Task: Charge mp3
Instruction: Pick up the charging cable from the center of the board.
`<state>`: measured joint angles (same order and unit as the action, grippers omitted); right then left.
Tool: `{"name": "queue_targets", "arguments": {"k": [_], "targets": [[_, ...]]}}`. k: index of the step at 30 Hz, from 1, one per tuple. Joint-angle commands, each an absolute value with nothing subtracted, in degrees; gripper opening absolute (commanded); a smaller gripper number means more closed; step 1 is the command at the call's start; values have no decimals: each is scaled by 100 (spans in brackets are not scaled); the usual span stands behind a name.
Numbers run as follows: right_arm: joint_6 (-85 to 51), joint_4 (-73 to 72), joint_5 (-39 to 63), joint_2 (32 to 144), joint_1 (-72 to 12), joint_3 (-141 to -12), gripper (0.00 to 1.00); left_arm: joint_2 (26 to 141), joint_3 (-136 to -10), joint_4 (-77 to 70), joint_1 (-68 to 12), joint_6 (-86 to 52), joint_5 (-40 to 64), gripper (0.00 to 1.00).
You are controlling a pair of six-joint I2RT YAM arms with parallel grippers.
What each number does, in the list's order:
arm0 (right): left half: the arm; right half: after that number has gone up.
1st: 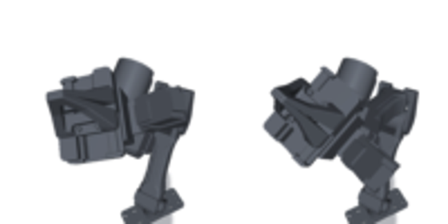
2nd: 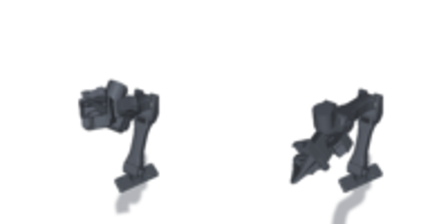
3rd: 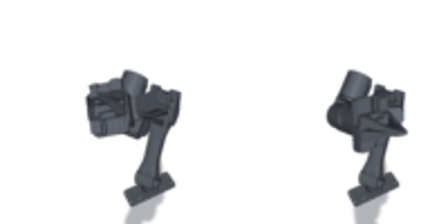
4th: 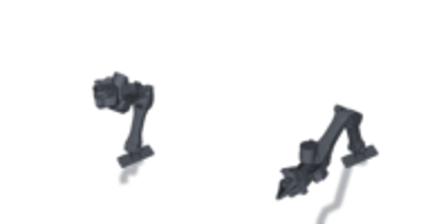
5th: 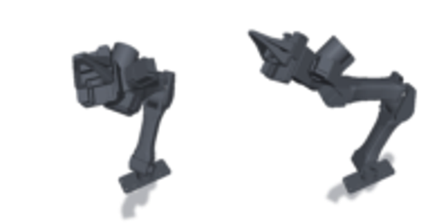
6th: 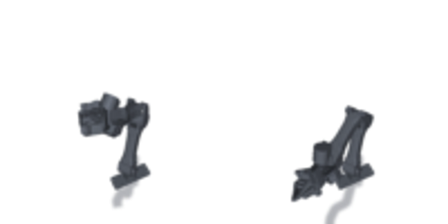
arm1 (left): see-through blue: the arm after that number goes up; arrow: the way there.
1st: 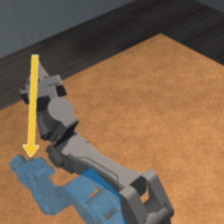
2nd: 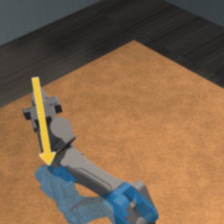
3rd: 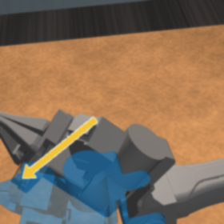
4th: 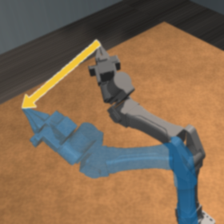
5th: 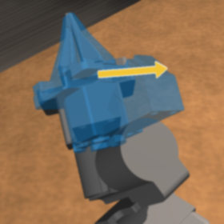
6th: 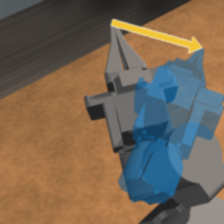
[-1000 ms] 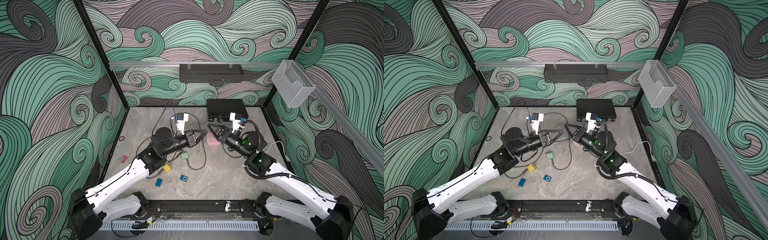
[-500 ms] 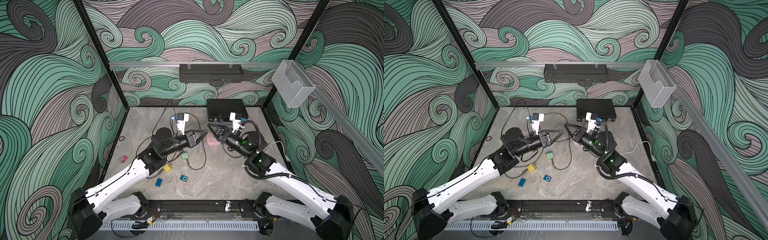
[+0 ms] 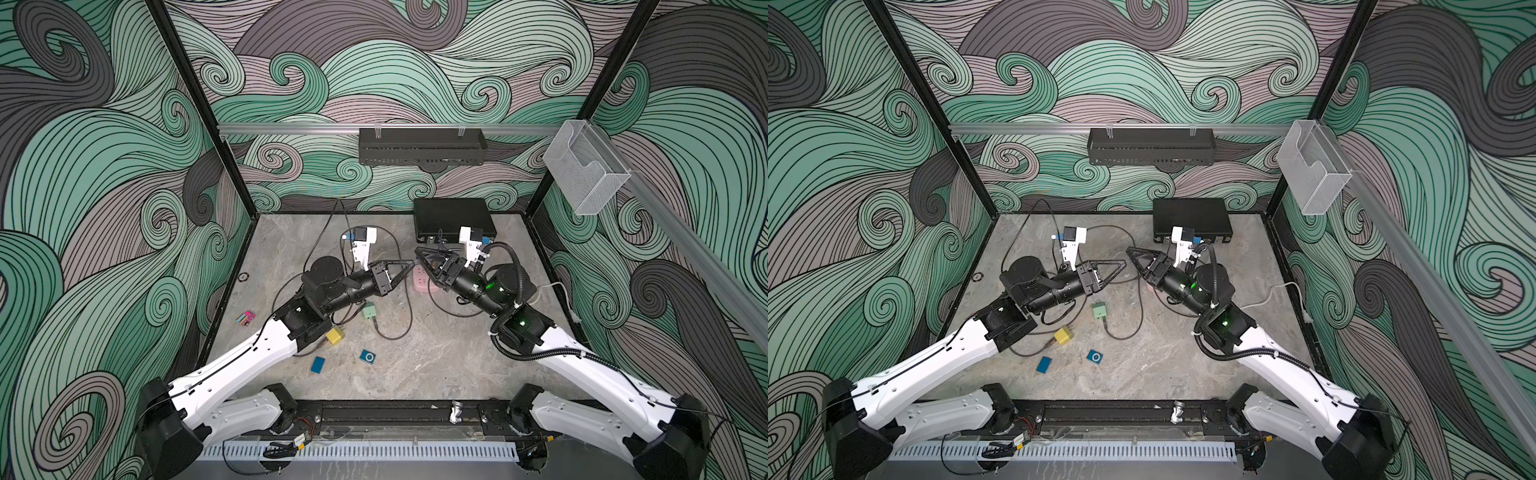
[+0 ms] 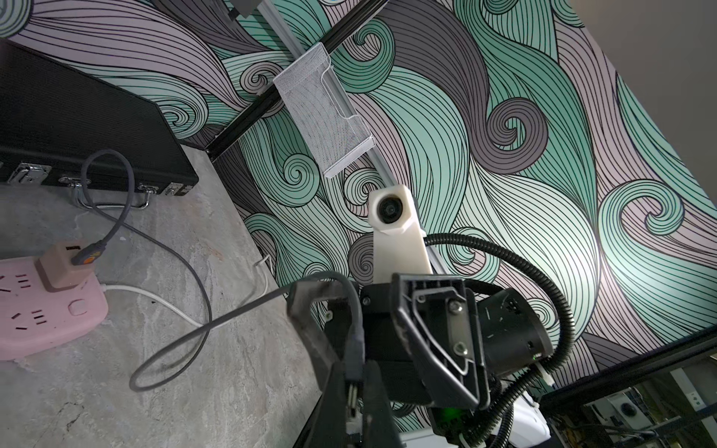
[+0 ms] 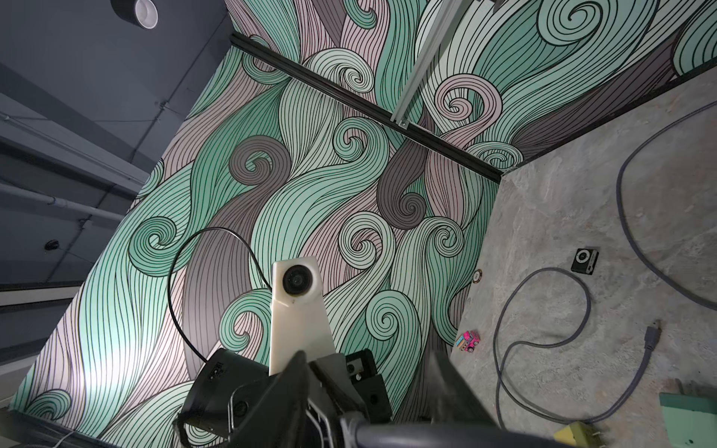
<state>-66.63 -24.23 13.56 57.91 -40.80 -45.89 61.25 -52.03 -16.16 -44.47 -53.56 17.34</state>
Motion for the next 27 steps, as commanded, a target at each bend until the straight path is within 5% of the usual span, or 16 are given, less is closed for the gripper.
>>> {"name": "queue_targets", "arguments": {"k": [1, 12, 20, 27], "targets": [[-6704, -2277, 1520, 5672, -4053, -4627, 55, 5992, -5186, -1670, -4500, -5221, 1469, 4], [-6833, -2733, 1629, 5766, -4055, -4482, 25, 6196, -5256, -1807, -4500, -5368, 1550, 3], [-6665, -2751, 1661, 5781, -4056, -4479, 21, 6279, -5300, -1912, -4501, -5466, 1591, 3], [-6689, -2926, 1598, 5791, -4056, -4360, 6, 6432, -5333, -2047, -4535, -5554, 1668, 3]]}}
